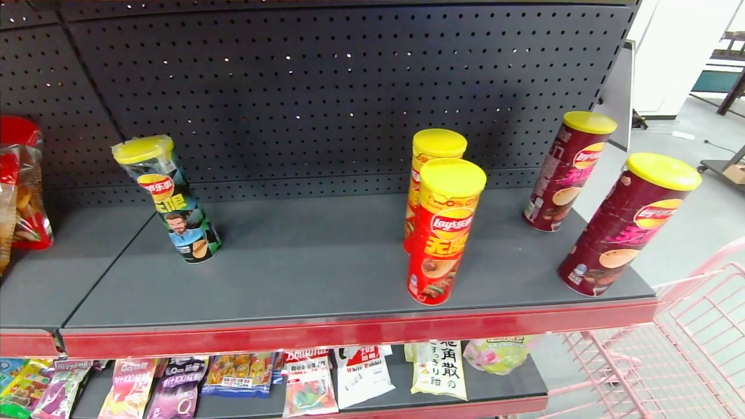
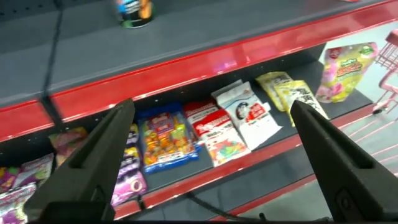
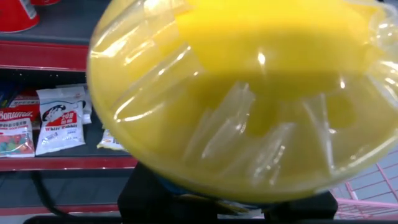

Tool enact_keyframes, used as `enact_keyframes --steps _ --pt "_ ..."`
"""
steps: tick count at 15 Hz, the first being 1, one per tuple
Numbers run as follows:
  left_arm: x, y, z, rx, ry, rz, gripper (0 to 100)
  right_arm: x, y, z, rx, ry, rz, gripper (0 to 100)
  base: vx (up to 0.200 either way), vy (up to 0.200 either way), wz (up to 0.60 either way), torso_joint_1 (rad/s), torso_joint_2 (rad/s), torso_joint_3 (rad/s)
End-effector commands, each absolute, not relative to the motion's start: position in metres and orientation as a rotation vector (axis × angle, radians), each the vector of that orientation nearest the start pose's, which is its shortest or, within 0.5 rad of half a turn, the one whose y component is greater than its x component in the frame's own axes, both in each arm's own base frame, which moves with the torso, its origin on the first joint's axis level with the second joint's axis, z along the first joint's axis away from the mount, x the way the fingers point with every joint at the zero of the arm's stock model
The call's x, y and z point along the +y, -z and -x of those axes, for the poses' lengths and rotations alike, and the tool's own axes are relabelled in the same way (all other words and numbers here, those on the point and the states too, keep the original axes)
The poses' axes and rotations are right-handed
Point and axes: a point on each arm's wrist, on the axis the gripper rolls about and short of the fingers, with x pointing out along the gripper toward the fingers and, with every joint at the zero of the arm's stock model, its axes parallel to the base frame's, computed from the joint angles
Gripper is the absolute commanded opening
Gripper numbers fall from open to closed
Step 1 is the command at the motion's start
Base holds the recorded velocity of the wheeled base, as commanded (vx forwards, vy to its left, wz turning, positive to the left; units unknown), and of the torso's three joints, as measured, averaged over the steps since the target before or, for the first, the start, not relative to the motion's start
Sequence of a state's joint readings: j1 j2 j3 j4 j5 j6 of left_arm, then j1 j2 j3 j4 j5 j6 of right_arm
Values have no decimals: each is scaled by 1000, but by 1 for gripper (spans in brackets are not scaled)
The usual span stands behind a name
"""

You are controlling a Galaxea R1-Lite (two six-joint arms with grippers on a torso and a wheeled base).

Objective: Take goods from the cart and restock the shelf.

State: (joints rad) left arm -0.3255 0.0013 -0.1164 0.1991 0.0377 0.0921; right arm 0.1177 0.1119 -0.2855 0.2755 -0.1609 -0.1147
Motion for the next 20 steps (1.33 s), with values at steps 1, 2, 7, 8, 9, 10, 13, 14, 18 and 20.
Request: enact_keyframes --steps 1,2,7,8,9,10,13,14,18,20 --pt "11 -87 31 69 290 -106 100 -8 -128 36 107 37 131 0 0 200 0 2 7 -2" --pt "11 -87 31 69 290 -106 100 -8 -127 36 107 38 131 0 0 200 0 2 -2 2" --pt "11 -87 31 69 290 -106 100 -8 -126 37 100 39 130 0 0 200 0 2 1 0" --pt "11 -87 31 69 290 -106 100 -8 -126 37 100 39 130 0 0 200 0 -2 2 2" --pt "11 -87 31 69 290 -106 100 -8 -126 38 98 37 130 0 0 200 0 2 2 7" --pt "11 -87 31 69 290 -106 100 -8 -126 37 100 37 130 0 0 200 0 -2 2 -2" --pt "11 -87 31 69 290 -106 100 -8 -125 37 101 37 130 0 0 200 0 1 2 5" --pt "11 -87 31 68 290 -108 100 -8 -124 37 104 37 131 0 0 200 0 7 -7 -2" --pt "11 -87 31 67 291 -119 100 -8 -124 37 106 37 131 0 0 200 0 4 5 4" --pt "11 -87 31 67 289 -117 100 -8 -124 37 106 37 131 0 0 200 0 2 5 0"
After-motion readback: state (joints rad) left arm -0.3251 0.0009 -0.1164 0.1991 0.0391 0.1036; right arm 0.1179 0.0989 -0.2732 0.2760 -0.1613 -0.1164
